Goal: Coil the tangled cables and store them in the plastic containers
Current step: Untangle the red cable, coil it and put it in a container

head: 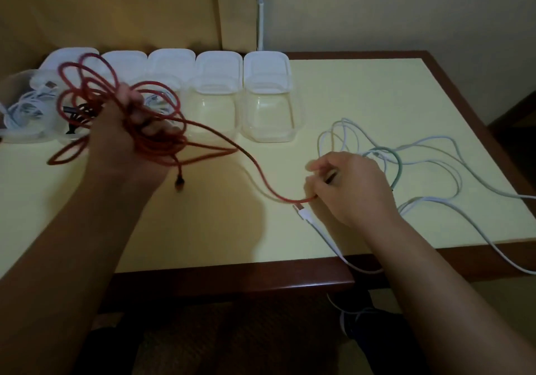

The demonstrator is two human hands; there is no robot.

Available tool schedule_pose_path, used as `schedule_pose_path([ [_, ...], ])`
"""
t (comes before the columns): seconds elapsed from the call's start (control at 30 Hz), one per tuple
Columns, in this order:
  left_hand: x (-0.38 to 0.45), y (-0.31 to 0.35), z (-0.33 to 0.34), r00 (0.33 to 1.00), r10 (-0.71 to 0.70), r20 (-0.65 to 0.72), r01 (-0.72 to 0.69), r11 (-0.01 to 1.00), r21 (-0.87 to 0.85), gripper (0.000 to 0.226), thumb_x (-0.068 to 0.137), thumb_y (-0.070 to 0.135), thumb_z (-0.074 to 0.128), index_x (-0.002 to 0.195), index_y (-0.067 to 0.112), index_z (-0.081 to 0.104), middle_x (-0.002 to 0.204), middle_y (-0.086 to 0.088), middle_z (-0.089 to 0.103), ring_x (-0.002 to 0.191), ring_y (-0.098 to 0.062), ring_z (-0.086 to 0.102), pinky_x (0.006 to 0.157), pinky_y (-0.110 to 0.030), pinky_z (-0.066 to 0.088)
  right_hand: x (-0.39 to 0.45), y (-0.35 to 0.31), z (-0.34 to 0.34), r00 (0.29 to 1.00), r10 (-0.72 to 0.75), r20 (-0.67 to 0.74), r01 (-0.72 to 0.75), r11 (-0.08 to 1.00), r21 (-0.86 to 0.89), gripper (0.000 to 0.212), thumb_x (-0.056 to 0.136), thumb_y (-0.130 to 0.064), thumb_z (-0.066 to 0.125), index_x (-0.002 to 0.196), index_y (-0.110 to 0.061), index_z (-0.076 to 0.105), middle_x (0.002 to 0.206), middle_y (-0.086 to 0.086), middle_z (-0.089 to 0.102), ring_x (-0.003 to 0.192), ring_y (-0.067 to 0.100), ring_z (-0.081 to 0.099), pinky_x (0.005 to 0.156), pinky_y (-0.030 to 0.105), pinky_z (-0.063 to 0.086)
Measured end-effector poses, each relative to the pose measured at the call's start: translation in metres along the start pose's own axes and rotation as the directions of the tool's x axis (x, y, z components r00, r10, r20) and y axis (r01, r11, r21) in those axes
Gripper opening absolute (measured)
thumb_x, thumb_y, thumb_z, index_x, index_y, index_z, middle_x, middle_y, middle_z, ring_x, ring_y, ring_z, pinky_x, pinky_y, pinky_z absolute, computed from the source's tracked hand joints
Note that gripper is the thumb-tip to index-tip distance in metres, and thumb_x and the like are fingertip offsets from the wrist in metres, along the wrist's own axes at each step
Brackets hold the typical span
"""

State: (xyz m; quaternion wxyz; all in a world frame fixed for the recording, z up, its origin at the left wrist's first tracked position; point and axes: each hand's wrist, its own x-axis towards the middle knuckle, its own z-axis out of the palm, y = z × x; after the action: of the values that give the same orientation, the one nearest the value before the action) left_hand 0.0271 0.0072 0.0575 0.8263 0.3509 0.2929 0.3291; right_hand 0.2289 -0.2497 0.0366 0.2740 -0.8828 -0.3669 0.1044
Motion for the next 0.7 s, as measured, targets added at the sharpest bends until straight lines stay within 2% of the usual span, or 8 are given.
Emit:
schedule_pose_path([
  [0.17,-0.027,-0.014,0.022,0.998,0.037,-0.055,-0.036,0.999,0.025,0.024,0.097,0.037,0.057,0.077,0.026,0.055,0.061,0.01,0.041,0.054,-0.005,0.037,0.057,-0.024,0.041,-0.008,-0.016,-0.007,0.997,-0.074,0.0,0.074,0.997,-0.016,0.02,0.092,-0.046,0.063,0.108,-0.04,0.074,0.101,-0.018,0.072,0.092,0.009,0.065,0.07,0.029,0.047],
  [0.3,-0.043,-0.034,0.049,0.985,0.09,-0.145,-0.042,0.951,0.305,0.021,0.099,0.03,0.064,0.081,0.019,0.064,0.06,0.008,0.046,0.052,-0.006,0.041,0.057,-0.024,0.04,-0.014,-0.033,-0.018,0.987,-0.071,0.144,0.085,0.992,-0.097,0.023,0.096,-0.048,0.06,0.115,-0.043,0.071,0.076,-0.017,0.062,0.083,0.008,0.065,0.06,0.021,0.039],
  [0.4,-0.051,-0.04,0.05,0.981,0.181,-0.065,-0.117,0.83,0.545,0.028,0.096,0.03,0.069,0.07,0.023,0.067,0.06,0.005,0.052,0.055,-0.009,0.046,0.051,-0.02,0.037,-0.021,-0.043,-0.03,0.952,-0.1,0.288,0.145,0.98,-0.14,0.029,0.096,-0.034,0.058,0.12,-0.046,0.07,0.079,-0.02,0.058,0.073,0.002,0.06,0.058,0.021,0.039],
  [0.47,-0.058,-0.041,0.049,0.978,0.205,0.023,-0.175,0.764,0.621,0.029,0.095,0.027,0.071,0.066,0.023,0.066,0.059,0.005,0.054,0.055,-0.009,0.048,0.05,-0.017,0.039,-0.027,-0.05,-0.034,0.915,-0.143,0.376,0.204,0.971,-0.125,0.024,0.095,-0.032,0.061,0.115,-0.04,0.072,0.095,-0.024,0.062,0.089,0.01,0.066,0.068,0.023,0.045],
  [0.53,-0.061,-0.041,0.044,0.978,0.19,0.086,-0.196,0.699,0.687,0.021,0.095,0.023,0.071,0.074,0.024,0.07,0.06,0.01,0.059,0.061,-0.008,0.054,0.058,-0.02,0.044,-0.034,-0.053,-0.034,0.878,-0.143,0.456,0.199,0.977,-0.077,0.019,0.086,-0.048,0.075,0.101,-0.037,0.073,0.092,-0.024,0.062,0.095,0.01,0.068,0.072,0.022,0.048],
  [0.6,-0.064,-0.04,0.039,0.98,0.169,0.108,-0.194,0.663,0.723,0.007,0.092,0.02,0.073,0.086,0.024,0.075,0.067,0.014,0.068,0.07,-0.005,0.062,0.068,-0.025,0.049,-0.04,-0.054,-0.031,0.825,-0.13,0.55,0.22,0.97,-0.1,0.038,0.069,-0.06,0.088,0.091,-0.035,0.069,0.086,-0.018,0.067,0.084,0.003,0.067,0.073,0.025,0.054],
  [0.63,-0.066,-0.04,0.037,0.979,0.166,0.12,-0.198,0.618,0.761,0.002,0.09,0.023,0.076,0.09,0.024,0.076,0.073,0.013,0.071,0.074,-0.004,0.066,0.072,-0.027,0.051,-0.04,-0.052,-0.027,0.803,-0.133,0.581,0.247,0.961,-0.122,0.041,0.064,-0.058,0.092,0.09,-0.035,0.069,0.085,-0.016,0.069,0.081,0.001,0.066,0.073,0.027,0.055],
  [0.7,-0.071,-0.039,0.031,0.971,0.15,0.184,-0.232,0.426,0.875,0.021,0.083,0.038,0.083,0.096,0.025,0.072,0.084,0.01,0.073,0.08,-0.003,0.068,0.075,-0.024,0.053,-0.04,-0.049,-0.021,0.778,-0.146,0.611,0.265,0.958,-0.109,0.032,0.067,-0.046,0.095,0.087,-0.033,0.072,0.083,-0.015,0.071,0.078,-0.001,0.065,0.069,0.021,0.051],
])
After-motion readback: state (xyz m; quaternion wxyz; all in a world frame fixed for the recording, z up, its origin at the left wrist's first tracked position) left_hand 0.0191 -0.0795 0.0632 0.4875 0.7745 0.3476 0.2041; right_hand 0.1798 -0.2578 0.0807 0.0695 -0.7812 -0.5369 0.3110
